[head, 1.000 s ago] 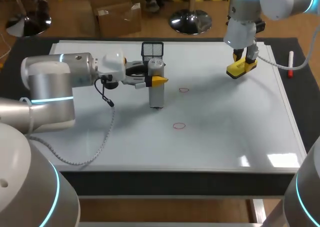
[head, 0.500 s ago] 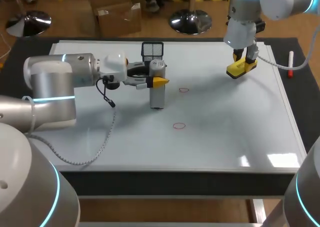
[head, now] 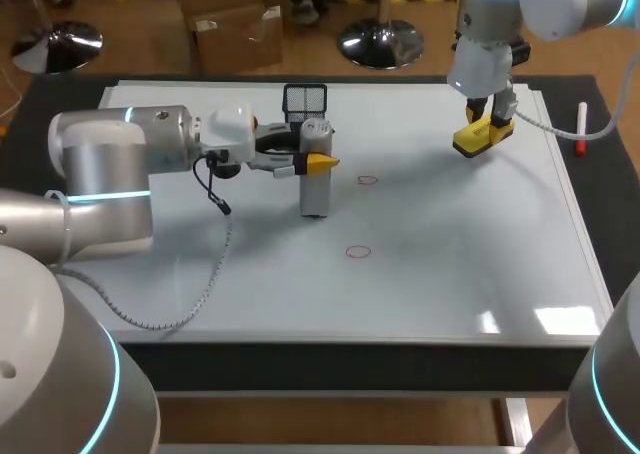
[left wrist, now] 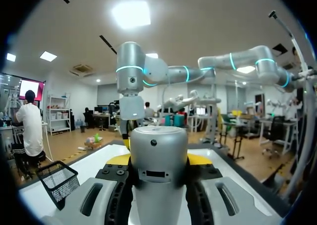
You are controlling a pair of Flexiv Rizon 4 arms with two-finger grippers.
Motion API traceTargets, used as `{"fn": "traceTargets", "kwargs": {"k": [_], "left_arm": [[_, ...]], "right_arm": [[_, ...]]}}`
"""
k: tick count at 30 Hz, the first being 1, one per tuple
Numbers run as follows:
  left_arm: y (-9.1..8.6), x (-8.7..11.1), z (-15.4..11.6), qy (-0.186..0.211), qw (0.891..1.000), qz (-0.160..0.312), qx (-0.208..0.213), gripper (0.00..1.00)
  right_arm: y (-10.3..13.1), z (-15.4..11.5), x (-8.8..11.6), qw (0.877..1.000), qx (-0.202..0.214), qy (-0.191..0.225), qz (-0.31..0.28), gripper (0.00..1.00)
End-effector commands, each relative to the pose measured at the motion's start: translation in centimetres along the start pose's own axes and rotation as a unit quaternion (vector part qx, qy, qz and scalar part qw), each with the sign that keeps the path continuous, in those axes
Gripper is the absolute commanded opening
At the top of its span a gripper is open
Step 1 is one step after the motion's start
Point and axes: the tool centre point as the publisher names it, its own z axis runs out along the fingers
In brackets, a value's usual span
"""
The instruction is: Pick up the inspection probe, press it on each red-marked spot on the whiteboard one by one, put down the probe, pick up the eraser, and wipe off all the red marks.
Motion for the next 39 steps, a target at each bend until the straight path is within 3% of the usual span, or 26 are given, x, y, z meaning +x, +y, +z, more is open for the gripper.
{"fn": "traceTargets", "kwargs": {"k": [1,12,19,39], "left_arm": [[-0.9,0.5,-0.5,-0.015,1.0,0.0,-0.002,0.0],[-3.4,1.3,-3.7,-0.069,0.998,0.007,0.006,0.0],[-4.3,2.2,-7.3,-0.107,0.994,0.005,0.009,0.0],[-4.7,5.2,-18.3,-0.188,0.982,0.01,0.003,0.0]], "right_arm": [[-0.1,-0.1,0.0,1.0,0.002,0.001,0.0,0.0],[-0.1,-0.1,0.0,1.0,0.002,0.001,0.0,0.0],[-0.1,-0.1,0.0,1.0,0.002,0.001,0.0,0.0],[-0.1,-0.1,0.0,1.0,0.002,0.001,0.0,0.0]]}}
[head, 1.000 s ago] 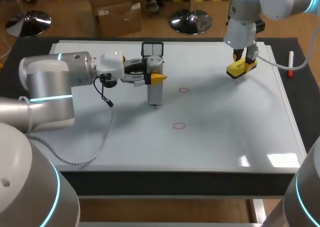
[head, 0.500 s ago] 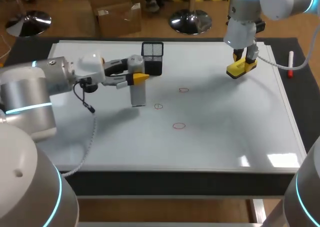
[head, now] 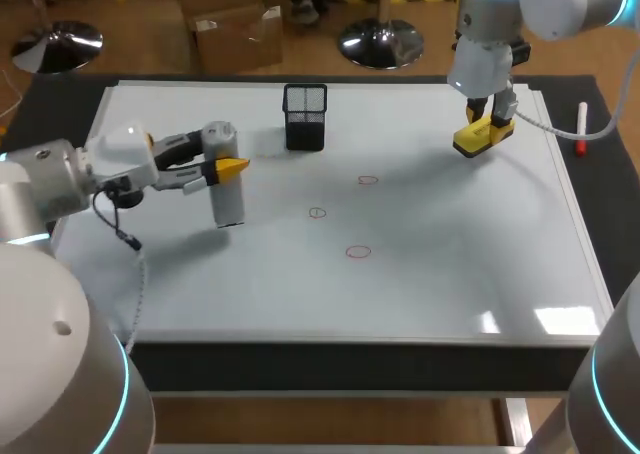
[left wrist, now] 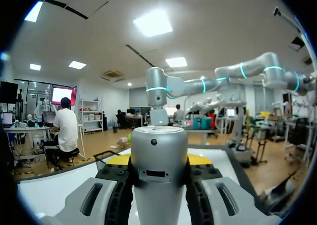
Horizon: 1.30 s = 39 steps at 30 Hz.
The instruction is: Pick up the inspection probe, press it on each red-marked spot on the whiteboard one by one, put down the probe, pick up the eraser, and wipe off all the red marks.
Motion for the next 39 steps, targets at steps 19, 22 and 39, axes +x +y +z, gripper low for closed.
{"fn": "traceTargets", "kwargs": {"k": [19,22,39], "left_arm": [[-0.4,0.3,-11.3,-0.076,0.997,0.009,-0.002,0.0],[-0.3,0.0,-11.8,-0.081,0.997,0.009,-0.002,0.0],[-0.5,-0.2,-12.2,-0.079,0.997,0.013,0.001,0.0]], "right_arm": [[-0.1,-0.1,0.0,1.0,0.002,0.001,0.0,0.0],[-0.1,-0.1,0.0,1.0,0.002,0.001,0.0,0.0],[-0.1,-0.1,0.0,1.0,0.002,0.001,0.0,0.0]]}}
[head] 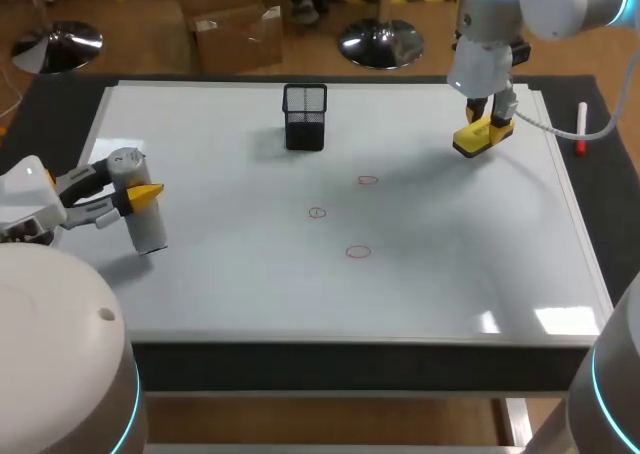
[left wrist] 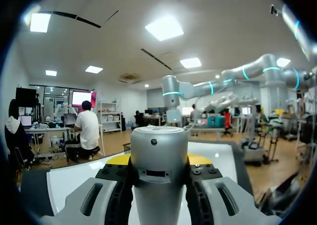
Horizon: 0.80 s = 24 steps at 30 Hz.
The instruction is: Pick up the inspection probe, press it on each red-marked spot on the whiteboard one by one, put down the probe, pick up the eraser, and wipe off all the red marks.
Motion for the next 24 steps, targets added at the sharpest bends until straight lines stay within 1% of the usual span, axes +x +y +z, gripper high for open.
{"fn": "traceTargets", "kwargs": {"k": [1,6,8,11,24], "left_arm": [[-0.1,0.0,0.0,0.0,1.0,0.0,0.0,0.0],[-0.1,0.0,0.0,0.0,1.0,0.0,0.0,0.0],[-0.1,0.0,0.0,0.0,1.0,0.0,0.0,0.0],[-0.1,0.0,0.0,0.0,1.0,0.0,0.0,0.0],[-0.1,0.0,0.0,0.0,1.0,0.0,0.0,0.0]], "right_arm": [[-0.1,-0.1,0.0,1.0,0.002,0.001,0.0,0.0],[-0.1,-0.1,0.0,1.0,0.002,0.001,0.0,0.0],[1.1,-0.2,-0.3,1.0,0.008,0.005,-0.017,0.0],[3.5,-0.1,-1.0,0.999,0.019,0.014,-0.047,0.0],[14.2,-0.8,-3.0,0.991,0.025,0.001,-0.131,0.0]]}}
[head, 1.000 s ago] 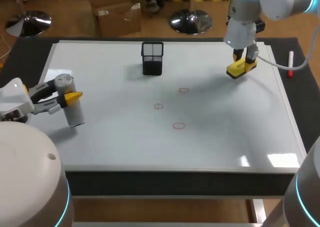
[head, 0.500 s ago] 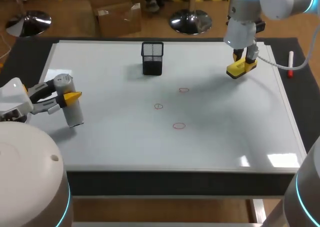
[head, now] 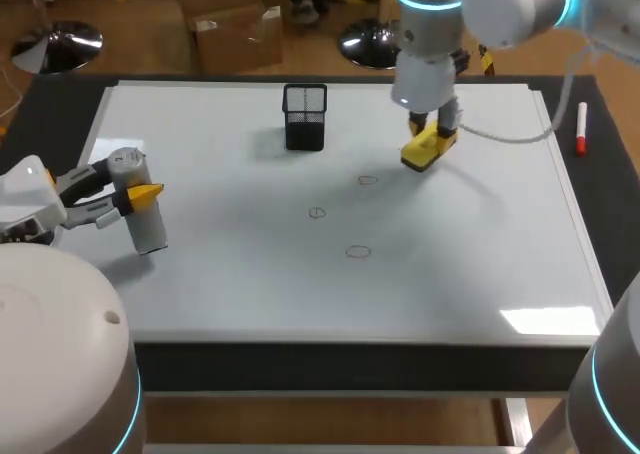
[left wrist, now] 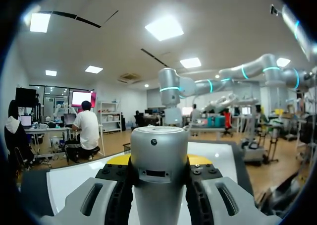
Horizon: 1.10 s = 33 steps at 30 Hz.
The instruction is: Pick up the inspection probe, press it on each red-marked spot on the whiteboard one by one, put down the probe, pick up the eraser, and wipe off all the red marks.
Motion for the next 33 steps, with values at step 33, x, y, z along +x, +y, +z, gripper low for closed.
{"fn": "traceTargets", "kwargs": {"k": [33], "left_arm": [[-0.1,0.0,0.0,0.0,1.0,0.0,0.0,0.0]], "right_arm": [[16.8,0.4,-8.1,0.977,0.008,-0.021,-0.212,0.0]]}}
